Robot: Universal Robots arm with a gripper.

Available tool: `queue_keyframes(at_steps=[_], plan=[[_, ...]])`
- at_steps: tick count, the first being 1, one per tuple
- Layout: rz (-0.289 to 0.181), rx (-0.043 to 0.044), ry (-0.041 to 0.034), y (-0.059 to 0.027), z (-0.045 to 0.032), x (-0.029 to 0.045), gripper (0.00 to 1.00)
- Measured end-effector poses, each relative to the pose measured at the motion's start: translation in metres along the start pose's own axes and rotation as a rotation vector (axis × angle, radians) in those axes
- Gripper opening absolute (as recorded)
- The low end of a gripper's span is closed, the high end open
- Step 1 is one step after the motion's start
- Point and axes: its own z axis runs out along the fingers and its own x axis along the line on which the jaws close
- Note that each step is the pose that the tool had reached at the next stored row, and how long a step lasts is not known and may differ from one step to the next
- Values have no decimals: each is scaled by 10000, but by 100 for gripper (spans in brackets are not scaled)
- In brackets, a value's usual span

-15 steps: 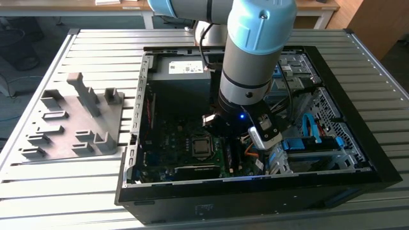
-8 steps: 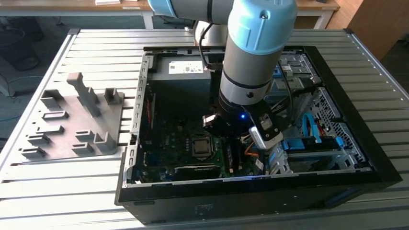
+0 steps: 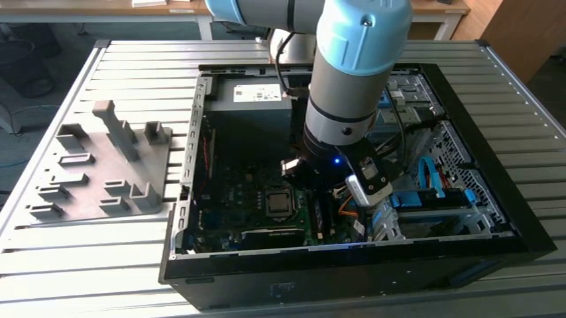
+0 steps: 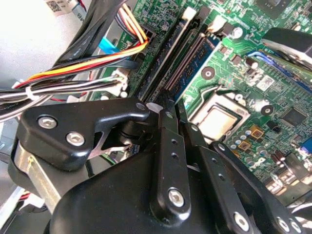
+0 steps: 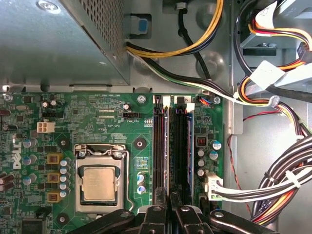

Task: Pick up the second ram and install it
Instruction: 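Insert the second ram into the second slot, then press down the second ram until it locks into place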

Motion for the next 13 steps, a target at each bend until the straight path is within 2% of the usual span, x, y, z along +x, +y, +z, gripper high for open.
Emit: queue_keyframes(at_steps=[13], plan=[[-1,-58,1,0,31,0,14]])
